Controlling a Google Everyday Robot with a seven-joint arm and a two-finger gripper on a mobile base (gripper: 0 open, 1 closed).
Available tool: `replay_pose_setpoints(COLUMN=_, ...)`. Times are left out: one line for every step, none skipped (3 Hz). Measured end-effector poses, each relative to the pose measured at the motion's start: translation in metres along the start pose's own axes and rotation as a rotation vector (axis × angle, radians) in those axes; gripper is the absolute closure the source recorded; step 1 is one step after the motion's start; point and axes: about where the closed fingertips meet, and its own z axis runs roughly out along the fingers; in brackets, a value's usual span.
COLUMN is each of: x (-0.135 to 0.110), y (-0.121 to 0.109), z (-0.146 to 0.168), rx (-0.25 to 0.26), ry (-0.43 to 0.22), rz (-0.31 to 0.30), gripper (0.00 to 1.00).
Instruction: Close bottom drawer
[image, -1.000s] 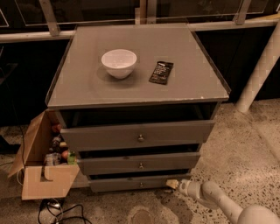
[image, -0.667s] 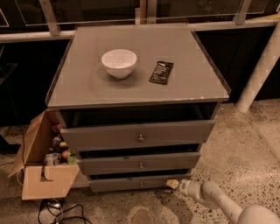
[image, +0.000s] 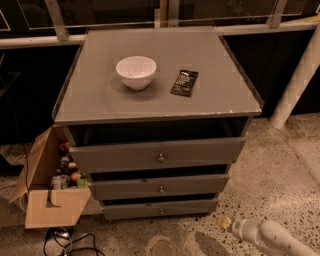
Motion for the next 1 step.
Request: replay_pose_setpoints(x=0.0366, y=0.0122, z=0.0057, rx=-0.018, ry=0.061, rz=0.007, gripper=0.81)
